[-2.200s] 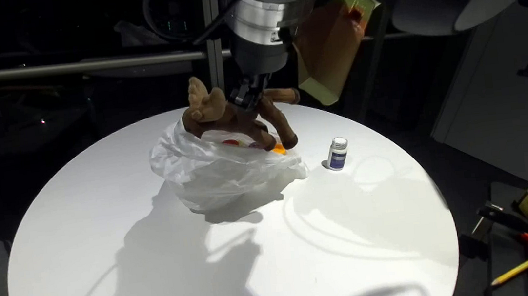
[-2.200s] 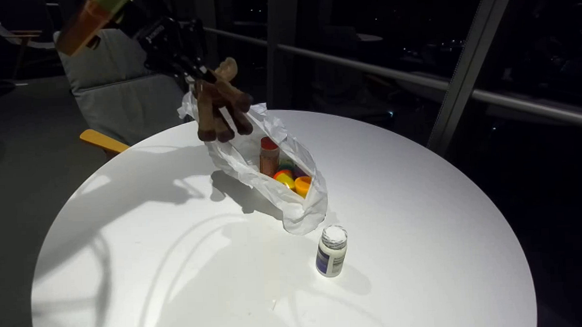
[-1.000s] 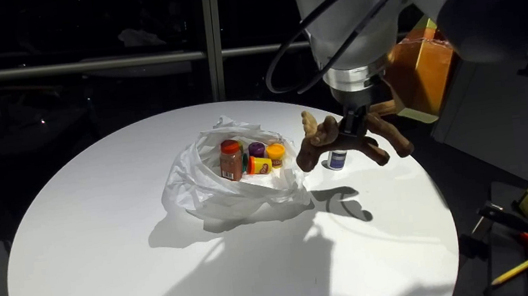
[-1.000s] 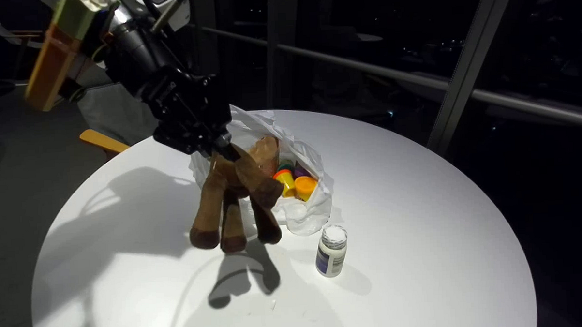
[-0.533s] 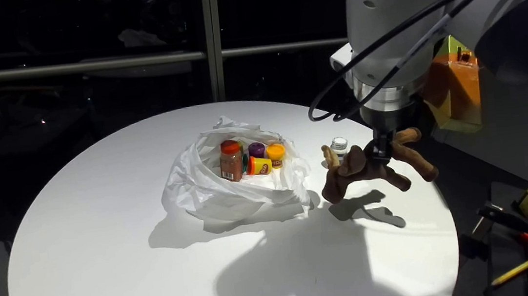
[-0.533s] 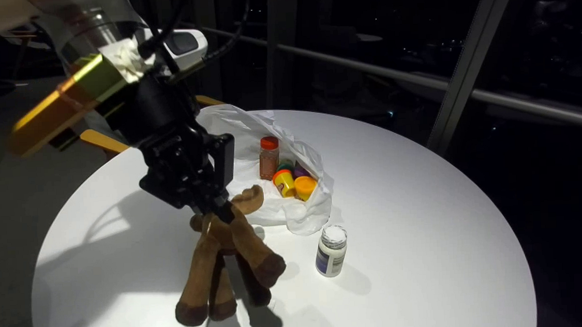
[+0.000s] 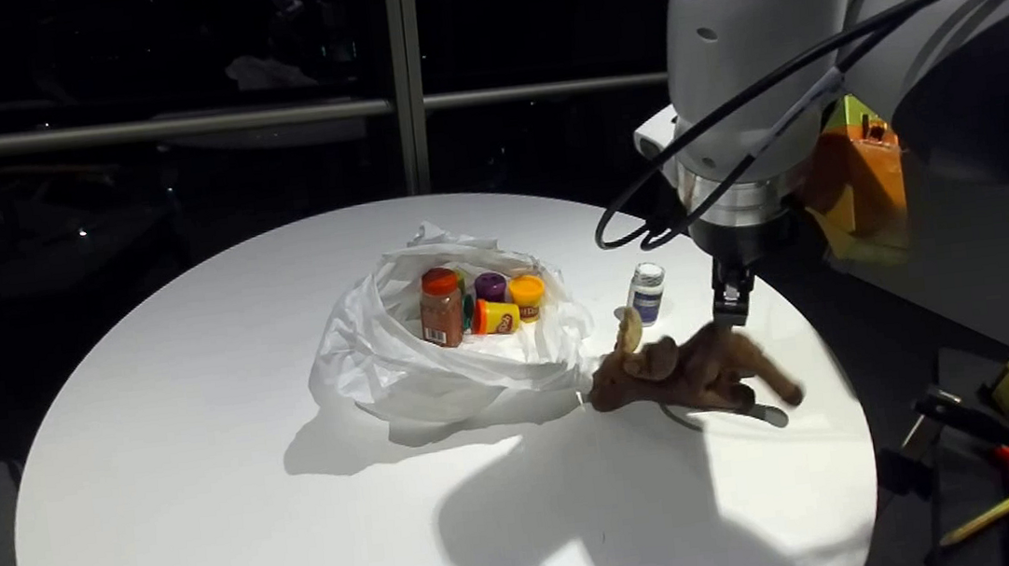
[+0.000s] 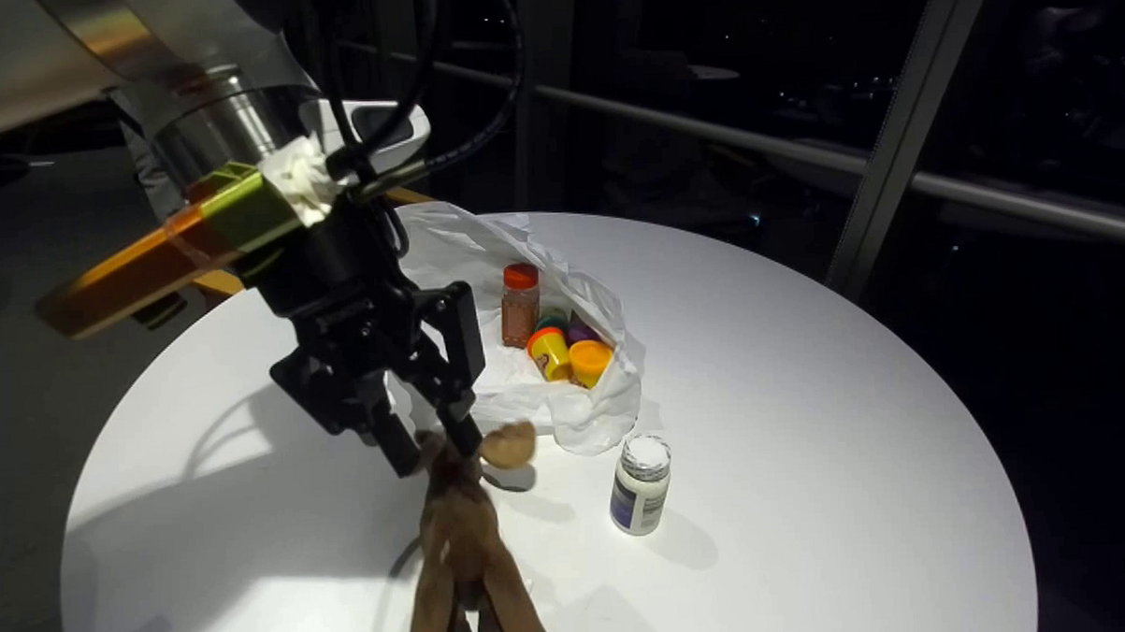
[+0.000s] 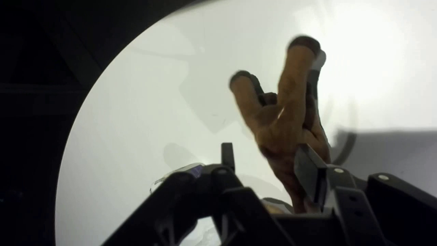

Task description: Pick up the objects from the plastic and put them on the table

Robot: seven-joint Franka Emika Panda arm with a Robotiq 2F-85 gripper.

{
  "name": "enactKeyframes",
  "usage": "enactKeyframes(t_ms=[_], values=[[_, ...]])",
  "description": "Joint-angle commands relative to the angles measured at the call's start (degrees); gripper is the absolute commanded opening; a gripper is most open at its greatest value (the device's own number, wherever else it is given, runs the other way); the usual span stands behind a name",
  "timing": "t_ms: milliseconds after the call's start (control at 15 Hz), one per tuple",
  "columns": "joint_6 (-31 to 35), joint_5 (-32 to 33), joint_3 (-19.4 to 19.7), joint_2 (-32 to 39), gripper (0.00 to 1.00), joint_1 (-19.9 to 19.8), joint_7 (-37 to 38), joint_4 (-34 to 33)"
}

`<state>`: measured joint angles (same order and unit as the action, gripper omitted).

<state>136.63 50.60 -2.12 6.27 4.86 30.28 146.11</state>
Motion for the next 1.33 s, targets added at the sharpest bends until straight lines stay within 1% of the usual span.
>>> enactKeyframes(t_ms=[0,133,200,400,600,733,933,1067,1200,1267], values=[[-0.06,-1.26,-0.62,-2.77,0.82,0.36,-1.40,-2.09],[-0.21,-2.75,-1.08,-2.61,0.97,0.40,-3.12,-3.60],[0.57,-4.13,-1.33,-2.44,1.00,0.40,-3.86,-4.28],[3.39,-8.62,-1.98,-0.22,1.00,0.73,-4.31,-7.67],[7.52,-15.99,-2.20,4.43,1.00,0.91,-4.74,-11.29],[11.33,-19.86,-1.72,8.04,1.00,1.45,-3.35,-13.94],[17.14,-25.37,-0.60,13.61,1.00,2.61,-3.57,-18.33],[19.29,-28.82,0.30,17.12,1.00,3.74,-3.44,-21.79],[19.58,-33.57,0.25,20.76,1.00,4.09,-5.61,-25.47],[19.91,-34.95,0.68,22.27,1.00,4.63,-5.65,-27.15]])
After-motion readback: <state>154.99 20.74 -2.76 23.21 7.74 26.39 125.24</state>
